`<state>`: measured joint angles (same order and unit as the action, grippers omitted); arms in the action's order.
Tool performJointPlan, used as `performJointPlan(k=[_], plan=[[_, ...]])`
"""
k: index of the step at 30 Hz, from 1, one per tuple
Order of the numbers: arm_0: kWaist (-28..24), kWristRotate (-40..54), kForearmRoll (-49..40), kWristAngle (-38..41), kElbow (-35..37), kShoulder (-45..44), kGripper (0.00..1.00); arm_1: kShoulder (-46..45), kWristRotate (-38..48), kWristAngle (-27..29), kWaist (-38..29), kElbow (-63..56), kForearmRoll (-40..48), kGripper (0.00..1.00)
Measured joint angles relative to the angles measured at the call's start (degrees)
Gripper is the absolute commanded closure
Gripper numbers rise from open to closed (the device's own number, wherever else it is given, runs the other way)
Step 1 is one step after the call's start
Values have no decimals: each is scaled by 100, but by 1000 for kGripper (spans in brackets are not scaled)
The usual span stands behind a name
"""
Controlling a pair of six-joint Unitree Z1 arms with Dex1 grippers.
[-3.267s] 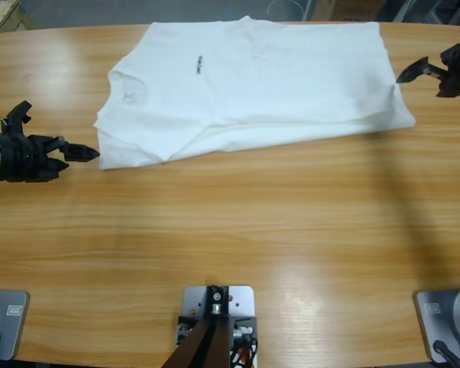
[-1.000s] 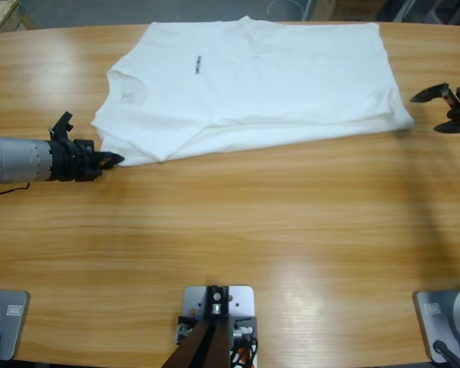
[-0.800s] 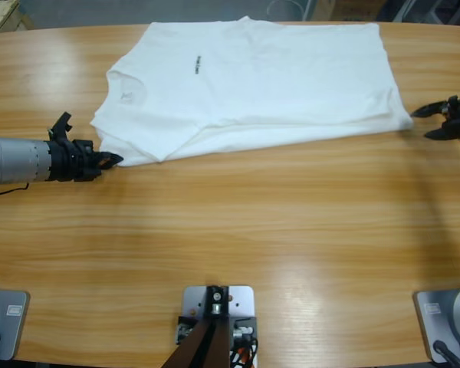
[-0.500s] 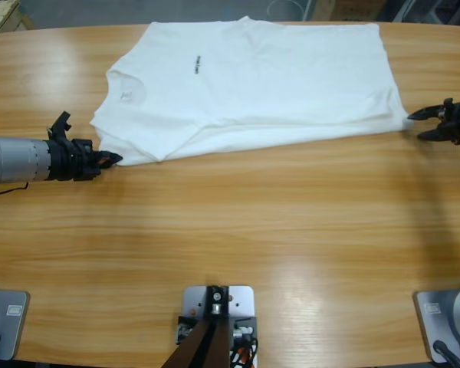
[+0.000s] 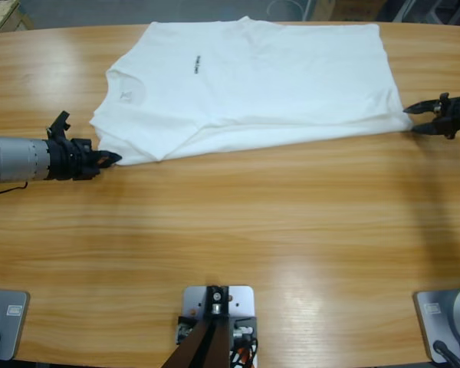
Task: Fold clothes
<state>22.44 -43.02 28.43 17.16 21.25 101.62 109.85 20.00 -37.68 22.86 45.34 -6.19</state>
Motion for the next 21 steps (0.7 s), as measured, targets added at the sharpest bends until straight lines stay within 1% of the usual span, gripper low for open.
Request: performJointPlan(k=[7,8,9,10,11,12,13,14,15,16,21], plan=[[-19,22,0,0,-5,0,1000,128,-4,-183,39,-35,88,531],[-20,22,0,0,-5,0,1000,136,-6,-208,42,-38,92,549],[-24,23,0,0,-5,0,1000,141,-7,-232,43,-41,92,649],[-30,24,0,0,-5,0,1000,149,-7,-255,43,-44,92,685],[-36,26,0,0,-5,0,1000,156,-8,-274,43,-48,92,689],[-38,26,0,0,-6,0,1000,162,-10,-289,43,-53,92,732],[-38,26,0,0,-6,0,1000,168,-15,-304,43,-58,93,875],[-38,26,0,0,-6,0,1000,176,-16,-311,43,-68,93,928],[-38,26,0,0,-6,0,1000,192,-16,-317,43,-84,92,950],[-39,26,0,0,-6,0,1000,214,-18,-324,43,-96,93,1000],[-42,26,0,0,-6,0,1000,301,-59,-355,43,-132,92,1000]])
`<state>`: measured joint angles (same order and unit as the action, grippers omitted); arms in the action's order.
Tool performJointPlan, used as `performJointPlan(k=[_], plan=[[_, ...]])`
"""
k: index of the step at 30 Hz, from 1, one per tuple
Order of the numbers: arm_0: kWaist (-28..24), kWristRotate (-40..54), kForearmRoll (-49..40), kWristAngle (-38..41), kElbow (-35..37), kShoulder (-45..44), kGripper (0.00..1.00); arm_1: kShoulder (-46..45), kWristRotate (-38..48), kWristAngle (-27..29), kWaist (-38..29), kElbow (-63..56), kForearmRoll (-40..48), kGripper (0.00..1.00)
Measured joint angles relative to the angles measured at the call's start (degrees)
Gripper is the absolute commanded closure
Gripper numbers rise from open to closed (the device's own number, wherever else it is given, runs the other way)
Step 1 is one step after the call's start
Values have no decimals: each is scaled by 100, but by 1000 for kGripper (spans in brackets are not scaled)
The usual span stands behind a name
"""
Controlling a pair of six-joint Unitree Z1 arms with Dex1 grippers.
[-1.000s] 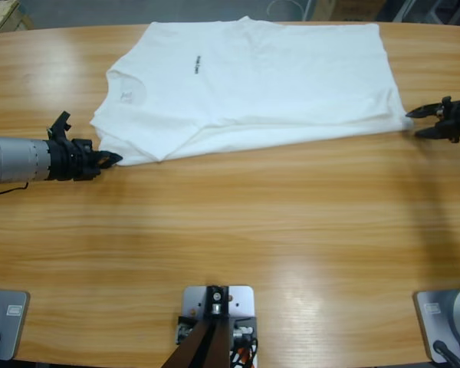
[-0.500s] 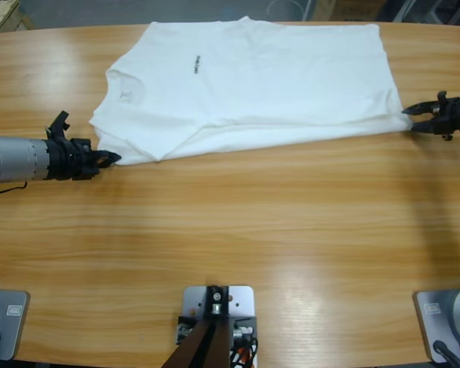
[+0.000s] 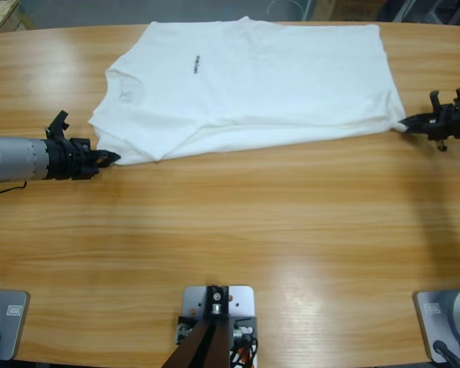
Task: Fold clothes
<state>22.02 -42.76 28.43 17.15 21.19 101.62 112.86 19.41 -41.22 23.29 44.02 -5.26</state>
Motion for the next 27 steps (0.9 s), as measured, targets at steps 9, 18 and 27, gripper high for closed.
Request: performJointPlan(k=[9,18,27], plan=[[-70,29,0,0,-19,-10,1000,22,-161,-149,0,-23,1,1000],[-776,318,-88,0,-441,-1032,1000,-307,-341,-234,-1,-94,-624,1000],[-1119,473,-1255,79,-340,-2668,1000,-1415,-606,-234,-4,140,-1685,1000]])
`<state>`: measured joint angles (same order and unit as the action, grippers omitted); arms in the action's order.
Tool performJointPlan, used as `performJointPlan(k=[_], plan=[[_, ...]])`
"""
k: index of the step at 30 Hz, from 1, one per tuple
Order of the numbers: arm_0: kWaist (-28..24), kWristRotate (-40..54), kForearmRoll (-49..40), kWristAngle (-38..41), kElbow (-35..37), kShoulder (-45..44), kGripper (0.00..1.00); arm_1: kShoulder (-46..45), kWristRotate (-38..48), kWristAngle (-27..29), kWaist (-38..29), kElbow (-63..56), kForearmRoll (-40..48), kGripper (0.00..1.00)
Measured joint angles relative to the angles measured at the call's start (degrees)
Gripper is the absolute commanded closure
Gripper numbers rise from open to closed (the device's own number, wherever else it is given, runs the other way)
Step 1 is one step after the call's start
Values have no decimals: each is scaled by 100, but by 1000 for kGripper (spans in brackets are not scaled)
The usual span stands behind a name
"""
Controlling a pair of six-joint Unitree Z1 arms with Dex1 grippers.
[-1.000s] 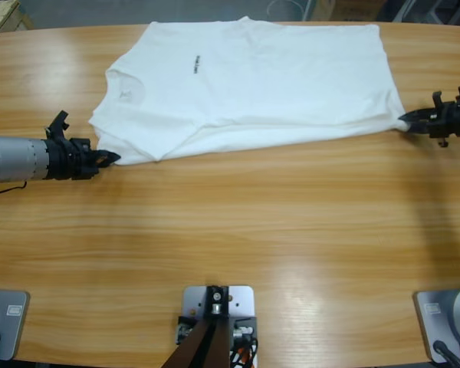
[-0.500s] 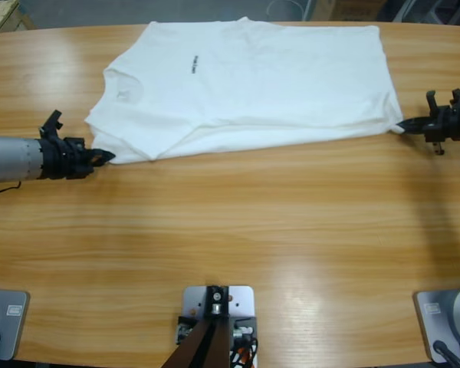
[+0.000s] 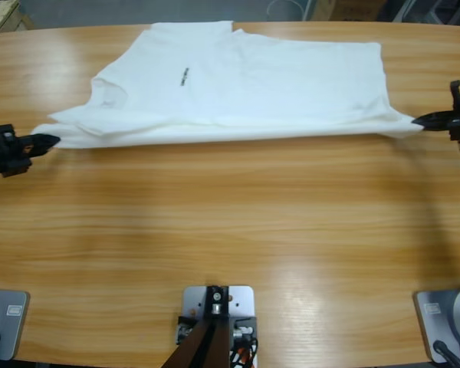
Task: Fold clothes
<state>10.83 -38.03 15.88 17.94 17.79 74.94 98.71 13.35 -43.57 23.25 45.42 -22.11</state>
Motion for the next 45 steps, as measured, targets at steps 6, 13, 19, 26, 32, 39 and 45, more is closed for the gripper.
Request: performJointPlan(k=[6,13,19,26,32,39,45], plan=[[-102,101,-800,39,180,-671,1000,-436,-118,0,-1,135,-448,1000],[-150,78,-1022,62,187,-857,1000,-601,-372,0,-1,135,-790,1000],[-186,18,-1260,62,330,-1128,1000,-659,-392,0,-1,135,-898,1000],[-222,105,-1825,155,798,-1228,1000,-660,-393,0,-1,135,-927,1000],[-223,93,-1846,195,716,-1228,1000,-660,-404,0,-1,136,-974,1000],[-223,13,-1873,195,776,-1459,1000,-669,-404,0,-1,170,-1076,1000],[-223,18,-1893,198,1113,-1782,1000,-821,-411,0,-1,206,-1151,1000]])
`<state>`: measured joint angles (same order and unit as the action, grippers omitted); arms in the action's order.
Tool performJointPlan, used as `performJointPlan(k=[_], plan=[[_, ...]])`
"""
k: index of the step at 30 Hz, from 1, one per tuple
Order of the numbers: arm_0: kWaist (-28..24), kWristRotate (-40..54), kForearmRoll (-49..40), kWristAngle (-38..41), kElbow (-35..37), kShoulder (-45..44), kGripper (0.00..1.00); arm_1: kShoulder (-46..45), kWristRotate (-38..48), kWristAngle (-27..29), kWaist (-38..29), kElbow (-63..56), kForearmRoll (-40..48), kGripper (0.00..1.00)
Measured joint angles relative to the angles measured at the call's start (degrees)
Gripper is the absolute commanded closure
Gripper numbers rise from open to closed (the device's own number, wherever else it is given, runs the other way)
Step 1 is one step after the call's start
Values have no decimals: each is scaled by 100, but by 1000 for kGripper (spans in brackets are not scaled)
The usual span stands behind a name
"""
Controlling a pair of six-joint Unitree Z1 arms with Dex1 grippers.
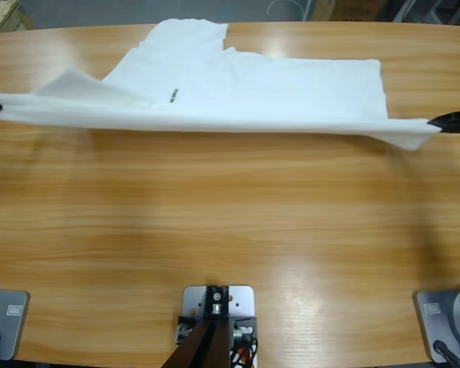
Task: Fold clothes
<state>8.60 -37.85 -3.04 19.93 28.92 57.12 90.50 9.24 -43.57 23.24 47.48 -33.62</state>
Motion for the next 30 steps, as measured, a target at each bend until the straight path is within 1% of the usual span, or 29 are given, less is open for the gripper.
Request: performJointPlan(k=[7,12,16,22,25,30], plan=[[1,-8,-127,0,37,-279,1000,-117,-28,0,0,3,-75,1000],[-1,256,-460,102,547,-368,1000,-118,-93,0,0,7,-164,1000],[-22,551,-670,285,685,-260,1000,-118,-156,0,0,23,-258,1000],[78,759,-1035,269,708,44,1000,-118,-224,0,0,24,-304,1000],[157,778,-1086,262,622,204,1000,-118,-233,0,0,24,-305,1000],[263,311,-1032,240,-25,203,1000,-115,-234,0,0,27,-389,1000]])
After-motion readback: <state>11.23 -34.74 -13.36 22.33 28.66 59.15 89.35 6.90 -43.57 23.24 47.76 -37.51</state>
